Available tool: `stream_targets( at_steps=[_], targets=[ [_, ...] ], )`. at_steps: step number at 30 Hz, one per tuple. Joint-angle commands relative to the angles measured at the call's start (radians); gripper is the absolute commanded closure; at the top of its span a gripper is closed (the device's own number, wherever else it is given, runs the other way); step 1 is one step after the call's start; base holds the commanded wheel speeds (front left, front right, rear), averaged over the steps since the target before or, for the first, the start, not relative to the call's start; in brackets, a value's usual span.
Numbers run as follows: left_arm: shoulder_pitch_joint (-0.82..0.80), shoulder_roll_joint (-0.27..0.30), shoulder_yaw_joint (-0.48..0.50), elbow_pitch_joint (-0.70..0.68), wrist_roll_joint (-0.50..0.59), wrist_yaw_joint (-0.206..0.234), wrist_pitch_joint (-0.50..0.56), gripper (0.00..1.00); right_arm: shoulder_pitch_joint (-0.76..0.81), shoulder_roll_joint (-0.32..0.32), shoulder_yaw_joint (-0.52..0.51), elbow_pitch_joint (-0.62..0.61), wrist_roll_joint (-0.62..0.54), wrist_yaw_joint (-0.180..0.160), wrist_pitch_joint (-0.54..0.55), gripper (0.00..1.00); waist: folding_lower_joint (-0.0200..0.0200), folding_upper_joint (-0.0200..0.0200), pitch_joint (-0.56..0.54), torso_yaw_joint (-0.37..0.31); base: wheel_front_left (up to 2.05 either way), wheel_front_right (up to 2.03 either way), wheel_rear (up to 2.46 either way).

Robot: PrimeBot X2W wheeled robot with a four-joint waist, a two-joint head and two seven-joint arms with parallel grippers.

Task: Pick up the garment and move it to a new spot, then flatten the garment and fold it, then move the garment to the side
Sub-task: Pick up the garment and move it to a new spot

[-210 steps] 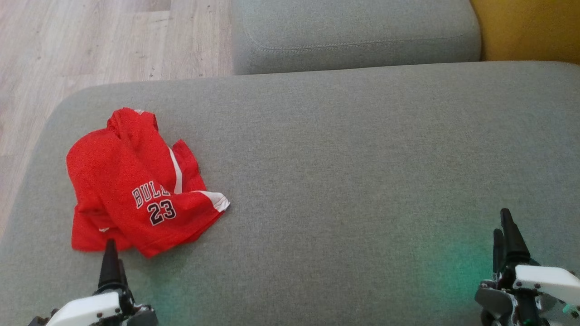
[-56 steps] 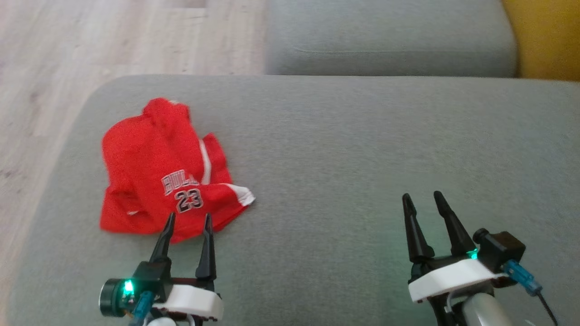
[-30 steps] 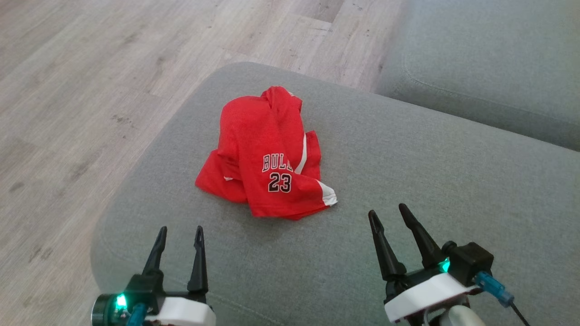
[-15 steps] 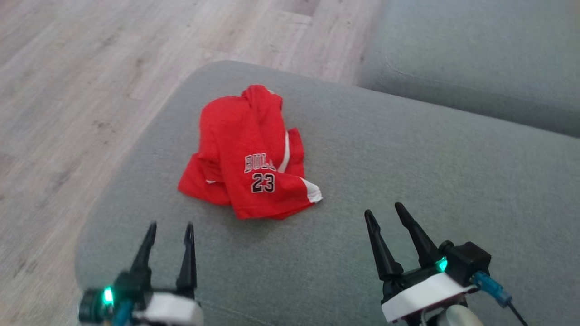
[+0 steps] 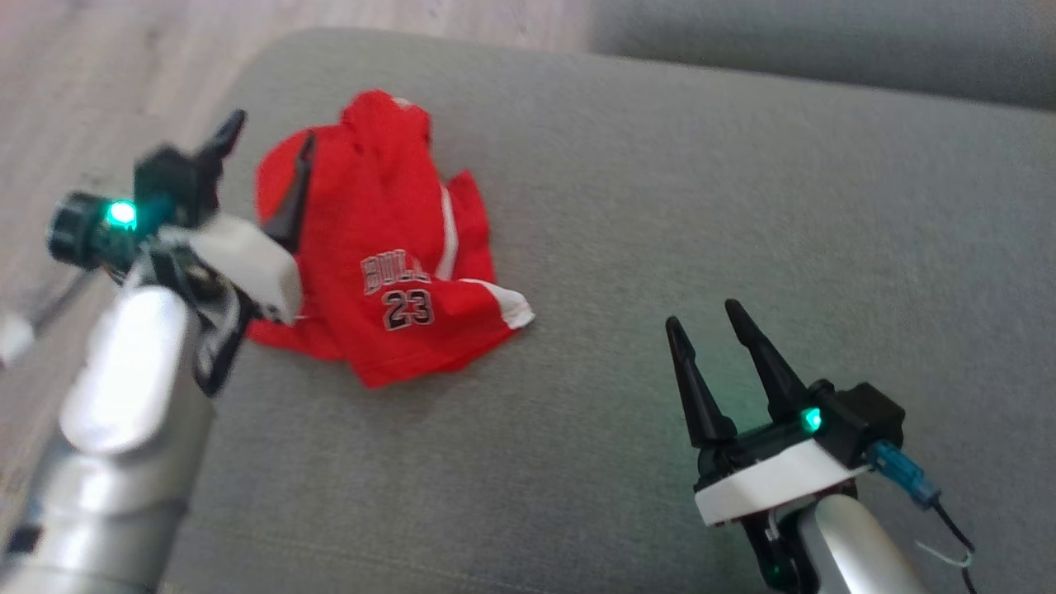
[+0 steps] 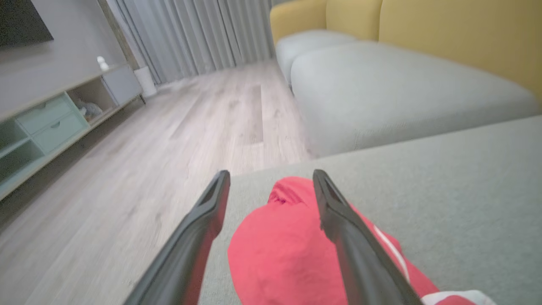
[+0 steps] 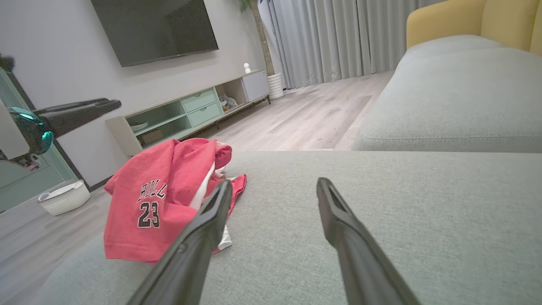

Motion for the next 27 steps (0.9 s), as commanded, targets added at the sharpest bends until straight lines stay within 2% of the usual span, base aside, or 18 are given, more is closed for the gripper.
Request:
stream_targets(
  at_steps=[1, 7, 10, 15, 16, 17, 18, 22, 27],
  targets=[
    [-0.082, 0.063, 0.008, 0.025, -0.028, -0.004, 0.062, 0.00, -0.039, -0.005, 0.021, -0.036, -0.009, 0.007, -0.011, 0.00, -0.0002, 0.0000, 0.057, -0.054, 0.00, 0.00, 0.00],
    [-0.175, 0.143, -0.114, 0.154, -0.180, -0.007, 0.190, 0.00, -0.062, -0.005, 0.033, -0.042, -0.015, 0.007, -0.011, 0.00, -0.0002, 0.0000, 0.104, -0.114, 0.00, 0.00, 0.00],
    [-0.200, 0.181, -0.152, 0.201, -0.242, -0.008, 0.205, 0.00, -0.074, -0.005, 0.034, -0.044, -0.014, 0.007, -0.011, 0.00, -0.0002, 0.0000, 0.120, -0.138, 0.00, 0.00, 0.00],
    [-0.217, 0.200, -0.188, 0.259, -0.298, -0.008, 0.214, 0.00, -0.082, -0.005, 0.032, -0.042, -0.012, 0.007, -0.011, 0.00, -0.0002, 0.0000, 0.127, -0.158, 0.00, 0.00, 0.00],
    [-0.221, 0.205, -0.209, 0.280, -0.317, -0.008, 0.214, 0.43, -0.085, -0.005, 0.033, -0.041, -0.012, 0.007, -0.011, 0.00, -0.0002, 0.0000, 0.127, -0.166, 0.00, 0.00, 0.00],
    [-0.221, 0.205, -0.209, 0.280, -0.317, -0.008, 0.214, 0.43, -0.085, -0.005, 0.033, -0.041, -0.012, 0.007, -0.011, 0.00, -0.0002, 0.0000, 0.127, -0.166, 0.00, 0.00, 0.00],
    [-0.222, 0.207, -0.219, 0.285, -0.328, -0.008, 0.210, 1.00, -0.087, -0.005, 0.032, -0.041, -0.011, 0.007, -0.011, 0.00, -0.0002, 0.0000, 0.125, -0.169, 0.00, 0.00, 0.00],
    [-0.240, 0.222, -0.256, 0.279, -0.358, -0.008, 0.150, 1.00, -0.089, -0.005, 0.031, -0.039, -0.004, 0.007, -0.011, 0.00, -0.0002, 0.0000, 0.114, -0.175, 0.00, 0.00, 0.00],
    [-0.306, 0.230, -0.252, 0.246, -0.338, -0.008, -0.047, 1.00, -0.085, -0.005, 0.031, -0.032, 0.004, 0.007, -0.011, 0.00, -0.0002, 0.0000, 0.087, -0.177, 0.00, 0.00, 0.00]
  ],
)
